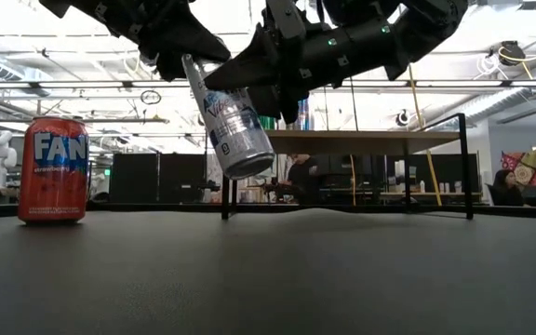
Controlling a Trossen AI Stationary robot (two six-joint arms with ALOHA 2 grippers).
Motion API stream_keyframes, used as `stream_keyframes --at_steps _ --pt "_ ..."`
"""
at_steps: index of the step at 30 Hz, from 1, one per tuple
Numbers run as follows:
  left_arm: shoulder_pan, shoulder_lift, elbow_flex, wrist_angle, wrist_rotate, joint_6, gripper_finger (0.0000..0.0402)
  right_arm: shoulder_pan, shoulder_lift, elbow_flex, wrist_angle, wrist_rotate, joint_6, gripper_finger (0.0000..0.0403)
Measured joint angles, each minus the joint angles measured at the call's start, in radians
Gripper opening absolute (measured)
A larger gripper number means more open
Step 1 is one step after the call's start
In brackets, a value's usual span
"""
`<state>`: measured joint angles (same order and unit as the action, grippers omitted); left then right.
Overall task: Place canned beverage on shelf
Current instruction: Put the top white-blue on the shelf
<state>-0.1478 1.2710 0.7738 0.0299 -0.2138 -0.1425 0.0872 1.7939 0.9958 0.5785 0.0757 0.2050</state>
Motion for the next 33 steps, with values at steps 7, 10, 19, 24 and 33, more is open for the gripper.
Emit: stream_keyframes --at_steps 7,10,19,24,33 --pt "0.001 -0.021 0.015 -0.011 -0.033 0.002 0.0279 -0.002 -0.001 -0.025 0.081 -0.001 -0.023 0.0233" --pt "0.003 -0.072 0.045 -0.035 -0.062 0.018 0.0305 -0.003 -0.002 -0.083 0.194 0.004 -0.027 0.0239" --pt "-0.004 -0.198 0.037 -0.065 -0.158 0.047 0.0333 -0.009 -0.158 -0.237 0.343 0.066 -0.139 0.0239" --pt "-0.006 -0.184 0.008 -0.06 -0.182 0.043 0.0333 -0.04 -0.361 -0.314 0.296 0.159 -0.258 0.0241" --pt "-0.011 -0.123 0.003 -0.034 -0.209 0.046 0.0334 -0.235 -0.596 -0.36 0.163 0.168 -0.312 0.0242"
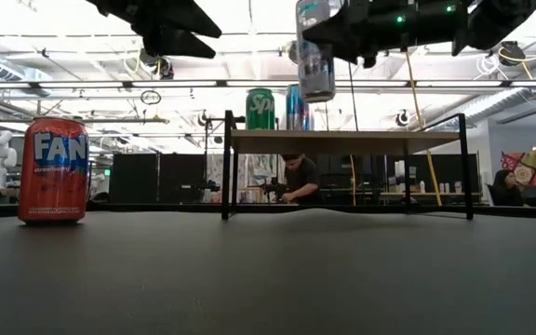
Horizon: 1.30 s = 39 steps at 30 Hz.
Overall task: Place canned beverage on shelf
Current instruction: Put the top white-blue on the shelf
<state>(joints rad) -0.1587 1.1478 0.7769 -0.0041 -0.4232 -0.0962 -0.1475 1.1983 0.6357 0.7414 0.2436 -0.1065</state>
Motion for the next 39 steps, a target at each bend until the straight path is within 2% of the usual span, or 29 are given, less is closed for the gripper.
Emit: stream_keyframes --at_steps 9,17,21,27,34,39 --pt "0.0 0.066 0.0 0.006 -0.027 0.005 0.0334 -0.235 0.015 0.001 -0.02 -0.013 0.002 0.0242" --pt "0.0 0.104 0.0 0.006 -0.042 0.004 0.0334 -0.465 0.048 0.002 -0.005 -0.283 0.094 0.0242" --pt "0.0 0.107 0.0 0.008 -0.056 0.005 0.0334 -0.548 0.088 0.002 0.005 -0.384 0.095 0.0242" --pt "0.001 0.107 0.0 0.016 -0.057 0.006 0.0334 -0.621 0.163 0.003 0.086 -0.51 0.117 0.0242" --pt "0.002 0.107 0.0 0.014 -0.057 0.008 0.0334 -0.665 0.225 0.003 0.188 -0.591 0.123 0.0242" --pt "0.002 0.107 0.0 0.013 -0.057 0.028 0.0334 -0.701 0.234 0.003 0.201 -0.642 0.136 0.0247"
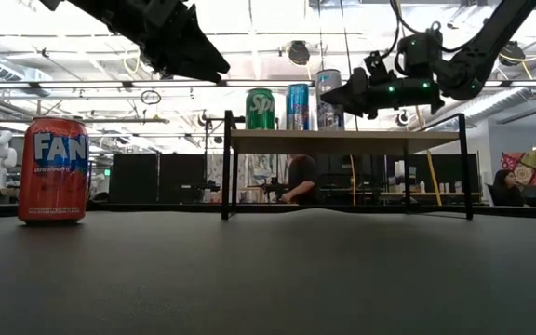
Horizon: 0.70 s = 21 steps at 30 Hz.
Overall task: Place canned beverage on shelf
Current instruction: Put the top white-blue on the shelf
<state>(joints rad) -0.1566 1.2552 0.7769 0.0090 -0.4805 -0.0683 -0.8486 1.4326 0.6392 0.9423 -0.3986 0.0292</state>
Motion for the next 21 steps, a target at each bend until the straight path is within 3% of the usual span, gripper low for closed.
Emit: stream_keyframes --at_steps 10,21 --pt "0.001 0.0 0.0 0.002 0.0 0.004 0.0334 -0.014 -0.013 0.0 -0.008 -0.03 0.012 0.0309" --pt "0.013 0.0 0.0 0.0 0.0 0.003 0.0334 -0.014 -0.163 0.0 -0.131 -0.049 -0.005 0.0315"
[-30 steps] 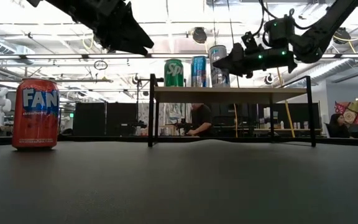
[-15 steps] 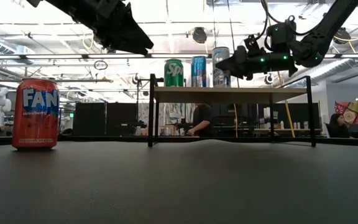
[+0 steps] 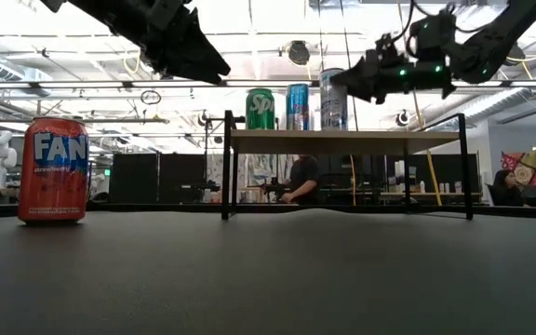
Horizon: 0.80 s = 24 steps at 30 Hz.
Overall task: Place canned beverage on shelf
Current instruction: Put the top white-blue on the shelf
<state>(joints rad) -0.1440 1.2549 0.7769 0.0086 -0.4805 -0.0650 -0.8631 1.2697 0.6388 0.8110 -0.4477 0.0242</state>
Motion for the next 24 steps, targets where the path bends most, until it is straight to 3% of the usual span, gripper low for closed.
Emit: stream_keyframes --at_steps 10,17,21,24 --pt "0.011 0.0 0.0 0.004 0.0 0.002 0.0334 0.0 -0.219 0.08 -0.269 0.027 0.008 0.0314" --pt "0.032 0.0 0.0 0.006 0.0 0.001 0.0334 0.001 -0.222 0.224 -0.546 0.037 -0.006 0.0313" --pt "0.033 0.0 0.0 0.007 0.0 0.001 0.0334 0.002 -0.222 0.322 -0.679 0.102 0.024 0.0308" --pt "0.035 0.0 0.0 0.008 0.0 0.002 0.0334 0.002 -0.203 0.417 -0.809 0.173 0.048 0.0278"
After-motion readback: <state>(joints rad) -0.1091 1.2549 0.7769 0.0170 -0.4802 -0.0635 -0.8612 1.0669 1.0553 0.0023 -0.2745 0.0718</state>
